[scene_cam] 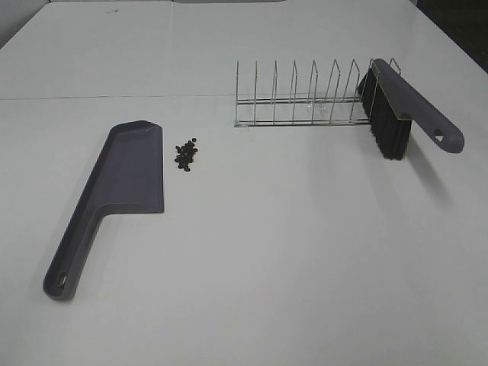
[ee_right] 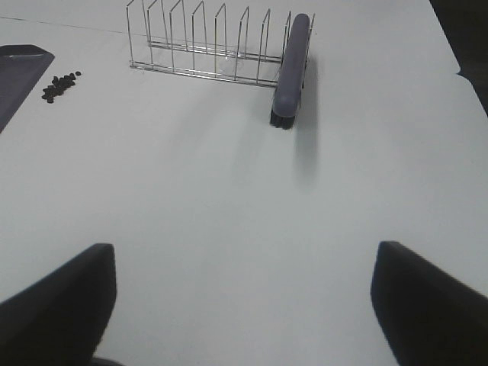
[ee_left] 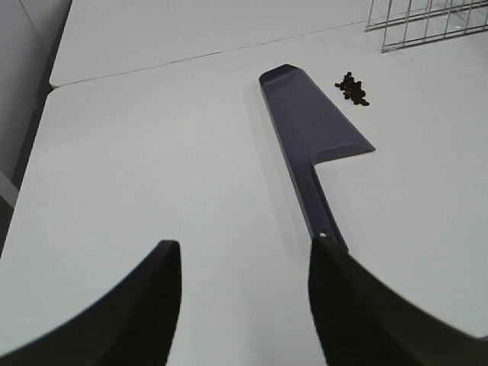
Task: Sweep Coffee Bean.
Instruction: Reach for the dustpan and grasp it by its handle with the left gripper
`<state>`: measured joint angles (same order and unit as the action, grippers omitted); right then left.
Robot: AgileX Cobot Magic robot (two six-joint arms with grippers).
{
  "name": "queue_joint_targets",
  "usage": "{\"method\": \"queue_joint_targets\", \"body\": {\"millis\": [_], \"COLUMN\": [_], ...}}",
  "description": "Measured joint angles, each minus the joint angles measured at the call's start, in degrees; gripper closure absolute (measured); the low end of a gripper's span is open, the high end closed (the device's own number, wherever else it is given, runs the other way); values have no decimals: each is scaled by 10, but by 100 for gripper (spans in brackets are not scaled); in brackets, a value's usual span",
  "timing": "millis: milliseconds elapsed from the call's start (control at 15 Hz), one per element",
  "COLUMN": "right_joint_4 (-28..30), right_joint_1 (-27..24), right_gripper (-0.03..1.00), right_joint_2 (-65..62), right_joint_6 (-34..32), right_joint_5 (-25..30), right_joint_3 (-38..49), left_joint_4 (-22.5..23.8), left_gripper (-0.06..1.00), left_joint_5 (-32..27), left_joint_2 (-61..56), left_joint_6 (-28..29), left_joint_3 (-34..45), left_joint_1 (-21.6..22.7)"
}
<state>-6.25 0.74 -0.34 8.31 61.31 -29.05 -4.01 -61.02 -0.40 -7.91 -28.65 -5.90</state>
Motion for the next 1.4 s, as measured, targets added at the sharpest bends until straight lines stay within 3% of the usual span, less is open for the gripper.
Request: {"method": "queue_joint_targets", "body": {"millis": [1400], "right_joint_4": [0], "right_joint_1": [0], "right_gripper": [20], "right_joint_2": [0], "right_joint_6": [0], "right_joint_5": [0], "right_joint_3": [0], "left_joint_4": [0], "left_gripper": [47], "left_joint_5": [0], "left_joint_2": [0], "left_joint_6": [0], "left_joint_3": [0], "left_joint_1": [0]}}
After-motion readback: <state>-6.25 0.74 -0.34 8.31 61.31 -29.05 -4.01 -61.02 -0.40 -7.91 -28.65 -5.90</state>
